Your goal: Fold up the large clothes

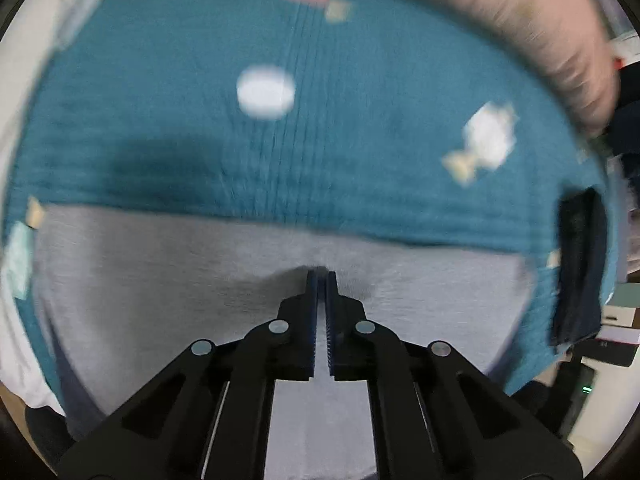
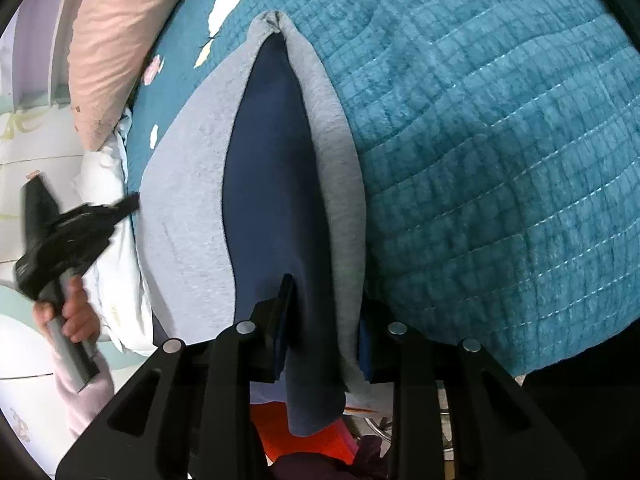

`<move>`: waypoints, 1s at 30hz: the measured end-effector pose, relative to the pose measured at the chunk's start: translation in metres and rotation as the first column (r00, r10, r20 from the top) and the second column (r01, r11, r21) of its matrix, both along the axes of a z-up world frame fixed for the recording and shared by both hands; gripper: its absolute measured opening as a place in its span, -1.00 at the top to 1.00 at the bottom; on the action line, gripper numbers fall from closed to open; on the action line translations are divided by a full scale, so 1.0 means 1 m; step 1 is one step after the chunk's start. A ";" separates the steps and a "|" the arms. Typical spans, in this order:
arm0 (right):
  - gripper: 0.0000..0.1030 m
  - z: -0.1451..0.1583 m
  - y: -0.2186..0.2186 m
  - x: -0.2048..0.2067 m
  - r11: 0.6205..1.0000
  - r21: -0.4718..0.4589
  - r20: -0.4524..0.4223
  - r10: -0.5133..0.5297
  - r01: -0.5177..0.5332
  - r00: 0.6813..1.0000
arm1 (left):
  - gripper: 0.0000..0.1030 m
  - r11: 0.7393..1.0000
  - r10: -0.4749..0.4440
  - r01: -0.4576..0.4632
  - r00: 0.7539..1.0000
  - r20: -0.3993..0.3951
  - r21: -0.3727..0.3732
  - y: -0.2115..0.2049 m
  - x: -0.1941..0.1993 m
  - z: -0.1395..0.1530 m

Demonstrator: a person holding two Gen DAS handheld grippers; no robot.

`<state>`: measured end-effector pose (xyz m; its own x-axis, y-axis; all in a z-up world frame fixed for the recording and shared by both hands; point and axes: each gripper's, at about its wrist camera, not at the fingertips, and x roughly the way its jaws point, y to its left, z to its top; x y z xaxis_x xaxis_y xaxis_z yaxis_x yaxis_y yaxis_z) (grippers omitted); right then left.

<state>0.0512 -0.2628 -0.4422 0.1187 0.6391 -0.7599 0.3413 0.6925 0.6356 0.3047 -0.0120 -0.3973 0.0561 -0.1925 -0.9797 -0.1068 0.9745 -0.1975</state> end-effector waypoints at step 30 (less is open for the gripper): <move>0.43 0.004 0.034 0.018 0.994 -0.112 -0.017 -0.005 0.003 1.000 | 0.93 1.000 -0.003 0.002 0.973 -0.232 -0.004 -0.008 -0.119 -0.033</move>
